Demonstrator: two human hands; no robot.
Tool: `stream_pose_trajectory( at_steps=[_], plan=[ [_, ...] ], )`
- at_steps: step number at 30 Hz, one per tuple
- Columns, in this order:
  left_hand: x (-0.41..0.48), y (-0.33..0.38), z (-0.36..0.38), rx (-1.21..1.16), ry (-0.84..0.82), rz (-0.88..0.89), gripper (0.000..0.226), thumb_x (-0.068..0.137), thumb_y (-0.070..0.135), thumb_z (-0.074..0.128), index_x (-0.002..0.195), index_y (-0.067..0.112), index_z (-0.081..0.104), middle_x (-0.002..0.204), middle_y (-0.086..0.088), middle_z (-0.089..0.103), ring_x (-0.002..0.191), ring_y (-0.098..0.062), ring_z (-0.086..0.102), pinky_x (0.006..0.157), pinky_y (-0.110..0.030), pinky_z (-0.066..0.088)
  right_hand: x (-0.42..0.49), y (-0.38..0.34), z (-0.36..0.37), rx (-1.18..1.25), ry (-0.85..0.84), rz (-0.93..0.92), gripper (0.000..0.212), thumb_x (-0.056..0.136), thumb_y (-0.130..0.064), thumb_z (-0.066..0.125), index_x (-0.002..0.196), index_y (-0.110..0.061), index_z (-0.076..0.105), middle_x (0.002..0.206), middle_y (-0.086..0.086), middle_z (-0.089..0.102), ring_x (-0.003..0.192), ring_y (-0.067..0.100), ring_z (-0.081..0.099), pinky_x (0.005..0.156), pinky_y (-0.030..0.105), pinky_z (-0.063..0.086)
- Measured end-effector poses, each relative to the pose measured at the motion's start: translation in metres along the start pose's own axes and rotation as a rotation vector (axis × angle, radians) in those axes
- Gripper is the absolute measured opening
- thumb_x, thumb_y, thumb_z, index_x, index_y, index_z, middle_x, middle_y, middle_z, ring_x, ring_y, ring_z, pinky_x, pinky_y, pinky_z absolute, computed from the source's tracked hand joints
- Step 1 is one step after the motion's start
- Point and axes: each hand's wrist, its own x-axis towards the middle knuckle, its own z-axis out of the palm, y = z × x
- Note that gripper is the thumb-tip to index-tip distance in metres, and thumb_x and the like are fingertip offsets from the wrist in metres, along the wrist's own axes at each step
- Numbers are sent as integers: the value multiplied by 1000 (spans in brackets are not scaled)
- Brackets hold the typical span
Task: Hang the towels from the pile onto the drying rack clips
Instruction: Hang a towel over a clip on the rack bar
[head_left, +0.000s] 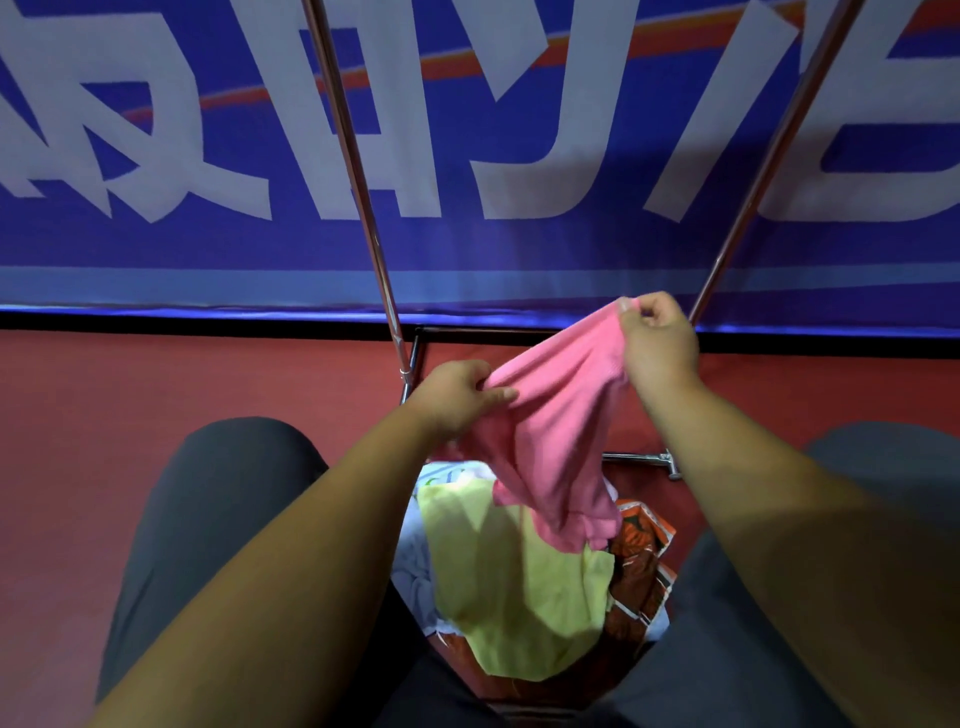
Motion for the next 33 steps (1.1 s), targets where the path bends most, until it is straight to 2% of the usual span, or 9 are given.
stream_pose_trajectory(
  at_steps=[3, 7, 12, 17, 20, 22, 24, 27, 33],
  plan=[
    [3, -7, -11, 108, 92, -74, 23, 88, 42, 83, 96, 22, 74, 74, 6, 67, 66, -12, 62, 57, -22, 43, 15, 8, -9, 32, 186, 82, 20, 105, -33, 63, 91, -19, 57, 84, 3, 60, 79, 20, 54, 75, 36, 46],
    [12, -20, -24, 141, 199, -192, 35, 80, 44, 90, 90, 14, 73, 76, -2, 67, 70, -21, 62, 62, -29, 44, 23, 13, -16, 90, 283, 213, 17, 108, -30, 59, 98, -17, 57, 93, 7, 63, 85, 22, 56, 77, 30, 46],
    [8, -10, -23, -589, 16, -302, 39, 80, 21, 93, 107, 3, 73, 95, -17, 80, 79, -26, 74, 77, -38, 64, 25, 13, -18, -50, 160, 343, 35, 104, -37, 60, 106, -6, 75, 109, 19, 76, 103, 38, 70, 97, 41, 55],
    [10, 1, -23, -876, -44, -359, 33, 100, 43, 71, 107, 11, 74, 85, -10, 76, 63, -20, 69, 73, -35, 59, 10, 7, -5, 3, 10, 304, 33, 100, -33, 68, 93, -2, 74, 81, 11, 63, 77, 24, 55, 72, 35, 47],
    [16, -4, -16, -816, 121, -418, 11, 103, 20, 67, 99, 11, 71, 81, -13, 70, 59, -22, 65, 72, -38, 60, 0, 4, 2, 55, -51, 250, 28, 101, -28, 70, 100, -1, 76, 83, 7, 64, 77, 18, 54, 62, 27, 43],
    [19, -10, -12, -697, 214, -444, 7, 98, 9, 68, 92, 9, 70, 79, -14, 67, 65, -26, 65, 68, -37, 59, -5, 1, 7, 45, -131, 219, 20, 98, -31, 72, 90, -14, 76, 82, -1, 71, 80, 18, 61, 71, 28, 52],
    [18, -13, -7, -681, 245, -438, 5, 95, 12, 74, 92, 10, 73, 80, -14, 70, 69, -27, 66, 67, -34, 59, -11, -2, 12, 48, -221, 231, 18, 88, -38, 77, 80, -22, 74, 79, -7, 74, 80, 17, 67, 86, 40, 60],
    [15, -7, 4, -743, 233, -395, 9, 93, 15, 80, 97, 7, 77, 78, -13, 71, 63, -22, 64, 67, -33, 60, -17, 1, 23, 26, -339, 176, 23, 77, -44, 74, 78, -21, 74, 71, -7, 72, 71, 16, 63, 88, 55, 61],
    [10, 11, 24, -773, 159, -324, 16, 100, 5, 69, 108, -8, 74, 80, -20, 70, 65, -23, 65, 75, -41, 65, -40, -2, 38, -132, -446, 3, 12, 94, -27, 76, 83, -22, 76, 66, -11, 69, 66, 11, 61, 77, 39, 57]
  ],
)
